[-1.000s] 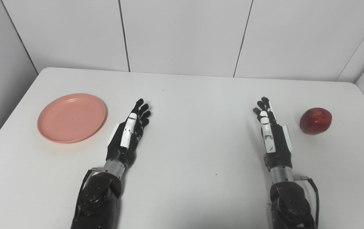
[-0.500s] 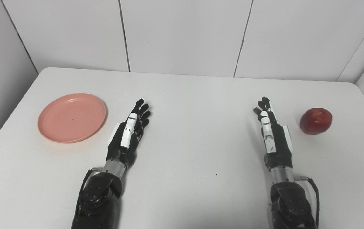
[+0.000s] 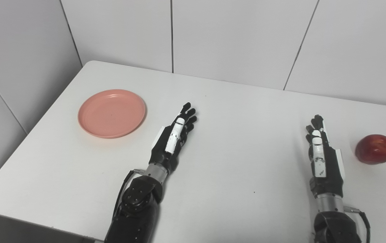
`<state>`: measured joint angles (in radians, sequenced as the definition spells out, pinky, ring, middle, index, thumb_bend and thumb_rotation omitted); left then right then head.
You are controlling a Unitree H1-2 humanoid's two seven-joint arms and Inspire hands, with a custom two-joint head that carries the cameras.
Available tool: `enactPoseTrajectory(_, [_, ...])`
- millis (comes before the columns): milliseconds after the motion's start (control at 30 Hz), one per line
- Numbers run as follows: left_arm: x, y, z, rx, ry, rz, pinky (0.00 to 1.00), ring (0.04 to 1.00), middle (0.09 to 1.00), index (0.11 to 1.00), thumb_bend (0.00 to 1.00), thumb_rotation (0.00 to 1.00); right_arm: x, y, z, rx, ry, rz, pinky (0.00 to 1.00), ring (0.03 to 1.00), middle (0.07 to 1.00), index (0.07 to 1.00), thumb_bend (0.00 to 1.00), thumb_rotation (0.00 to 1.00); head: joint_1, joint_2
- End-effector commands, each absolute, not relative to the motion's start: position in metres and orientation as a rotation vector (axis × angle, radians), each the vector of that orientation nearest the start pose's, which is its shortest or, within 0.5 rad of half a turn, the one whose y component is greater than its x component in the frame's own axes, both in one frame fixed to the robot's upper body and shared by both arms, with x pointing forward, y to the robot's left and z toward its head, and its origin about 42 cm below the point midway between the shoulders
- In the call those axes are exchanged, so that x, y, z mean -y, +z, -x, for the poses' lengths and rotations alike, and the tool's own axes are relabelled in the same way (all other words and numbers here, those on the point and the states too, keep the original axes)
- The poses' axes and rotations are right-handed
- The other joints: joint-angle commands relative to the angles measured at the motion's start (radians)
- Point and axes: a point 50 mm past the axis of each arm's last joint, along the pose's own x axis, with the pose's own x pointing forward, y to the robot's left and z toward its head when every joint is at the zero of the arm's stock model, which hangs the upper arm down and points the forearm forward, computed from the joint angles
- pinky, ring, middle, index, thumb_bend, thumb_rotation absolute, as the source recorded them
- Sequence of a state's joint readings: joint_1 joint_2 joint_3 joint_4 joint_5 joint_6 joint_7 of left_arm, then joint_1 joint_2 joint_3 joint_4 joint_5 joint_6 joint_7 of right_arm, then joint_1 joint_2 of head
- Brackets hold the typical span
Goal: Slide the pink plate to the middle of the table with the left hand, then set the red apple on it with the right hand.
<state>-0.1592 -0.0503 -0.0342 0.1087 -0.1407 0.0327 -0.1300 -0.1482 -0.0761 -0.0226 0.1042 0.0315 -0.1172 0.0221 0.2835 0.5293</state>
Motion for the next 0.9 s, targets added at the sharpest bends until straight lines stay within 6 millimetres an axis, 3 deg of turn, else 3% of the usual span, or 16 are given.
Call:
enactPoseTrajectory(0, [-0.151,0.109,-0.335,0.015,-0.230,0.182,0.99,0.967,0.980,0.968,0.39,1.00,0.248,0.106,-0.324,0.169,0.024,0.059,1.00,1.000,1.000,0.998,0.14,1.00,0.011,-0.005])
enactPoseTrajectory(200, [-0.141,0.107,-0.335,0.015,-0.235,0.207,1.00,0.970,0.980,0.966,0.38,1.00,0.252,0.106,-0.325,0.171,0.034,0.033,1.00,1.000,1.000,1.000,0.10,1.00,0.049,-0.029])
enactPoseTrajectory(867, [-0.139,0.119,-0.335,0.047,-0.245,0.203,0.99,0.973,0.979,0.968,0.38,1.00,0.243,0.117,-0.319,0.171,0.027,0.031,1.00,1.000,1.000,1.000,0.02,1.00,0.084,-0.036])
